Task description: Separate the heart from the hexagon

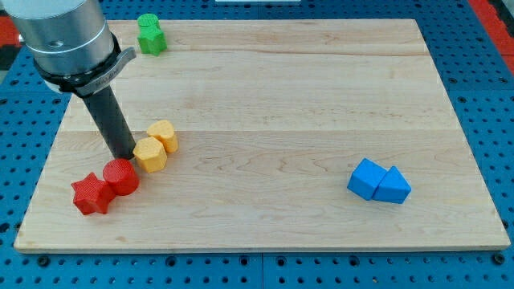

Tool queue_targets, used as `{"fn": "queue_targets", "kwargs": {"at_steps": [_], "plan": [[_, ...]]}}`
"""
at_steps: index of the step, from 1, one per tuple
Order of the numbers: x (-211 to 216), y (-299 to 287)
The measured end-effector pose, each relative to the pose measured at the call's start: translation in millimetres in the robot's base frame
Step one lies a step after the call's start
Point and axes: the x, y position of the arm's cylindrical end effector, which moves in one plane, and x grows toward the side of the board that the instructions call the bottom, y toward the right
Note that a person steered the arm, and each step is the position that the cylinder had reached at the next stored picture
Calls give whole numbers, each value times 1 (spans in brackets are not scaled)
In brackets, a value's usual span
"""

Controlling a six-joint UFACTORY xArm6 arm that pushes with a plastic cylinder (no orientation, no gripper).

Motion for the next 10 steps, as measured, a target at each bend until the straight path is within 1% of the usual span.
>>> {"fn": "queue_targets", "kwargs": {"at_steps": [1, 2, 4, 5, 7, 8, 10], "plan": [[-4, -17], [-24, -17], [-26, 47], [-27, 47], [-42, 42], [-42, 53], [-42, 92]]}}
